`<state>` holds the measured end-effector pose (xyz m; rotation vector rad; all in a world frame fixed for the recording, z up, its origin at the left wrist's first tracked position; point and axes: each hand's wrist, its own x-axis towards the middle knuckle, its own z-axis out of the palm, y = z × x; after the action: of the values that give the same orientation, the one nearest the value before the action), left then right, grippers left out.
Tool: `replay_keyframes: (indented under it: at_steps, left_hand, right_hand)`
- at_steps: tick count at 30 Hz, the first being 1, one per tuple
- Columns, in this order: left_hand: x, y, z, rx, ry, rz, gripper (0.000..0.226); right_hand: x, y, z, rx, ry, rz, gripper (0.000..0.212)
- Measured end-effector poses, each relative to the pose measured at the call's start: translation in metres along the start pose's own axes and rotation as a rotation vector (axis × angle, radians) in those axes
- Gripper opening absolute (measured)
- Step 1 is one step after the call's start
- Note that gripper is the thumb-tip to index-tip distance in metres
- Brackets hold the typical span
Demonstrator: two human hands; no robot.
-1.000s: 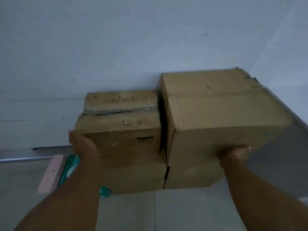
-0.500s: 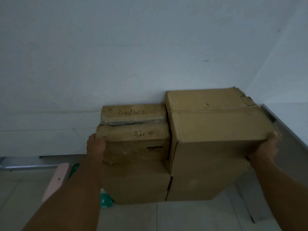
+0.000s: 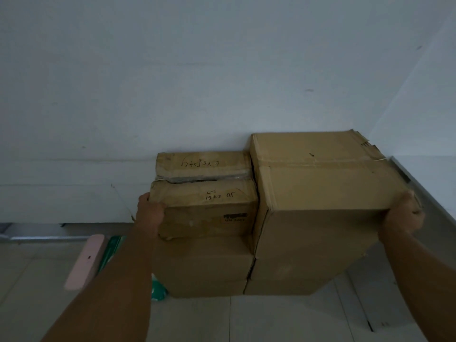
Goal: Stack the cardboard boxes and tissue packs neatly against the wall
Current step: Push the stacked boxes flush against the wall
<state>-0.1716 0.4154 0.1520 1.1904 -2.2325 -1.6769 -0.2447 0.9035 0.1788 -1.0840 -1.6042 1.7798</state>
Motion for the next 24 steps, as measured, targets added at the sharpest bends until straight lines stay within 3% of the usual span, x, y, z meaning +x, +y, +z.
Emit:
replay_keyframes:
  at_steps: [3,6,8,10,12,15,20,24]
  left_hand:
    - [-0.003,0.000,0.004,0.022,-0.053,0.025,0.059]
    - [-0.004,0.003,0.011,0.083,-0.070,0.038,0.057]
    - [-0.004,0.007,0.018,0.129,-0.033,0.024,0.056]
    - [-0.007,0.014,0.026,0.203,0.038,-0.044,0.063]
    - [-0.015,0.021,0.035,0.310,0.095,-0.110,0.070]
    - [-0.032,0.034,0.057,0.455,0.070,-0.066,0.073]
    - [-0.053,0.047,0.085,0.646,-0.088,0.080,0.065]
    - [-0.069,0.055,0.102,0.569,-0.208,0.164,0.064]
  right_hand:
    - [0.007,0.002,0.001,-0.088,0.062,-0.051,0.067]
    - [0.009,-0.004,0.007,-0.401,0.104,-0.071,0.080]
    - [0.001,-0.012,0.014,-0.555,0.163,-0.042,0.086]
    - [-0.008,-0.014,0.015,-0.693,0.194,-0.140,0.090]
    - [-0.019,-0.011,0.015,-0.977,0.029,-0.354,0.086]
    - [-0.042,-0.013,0.033,-1.321,-0.300,-0.584,0.072]
    - [-0.094,-0.017,0.070,-1.417,-0.690,-0.741,0.074]
    - [-0.128,-0.008,0.088,-1.402,-0.791,-0.780,0.073]
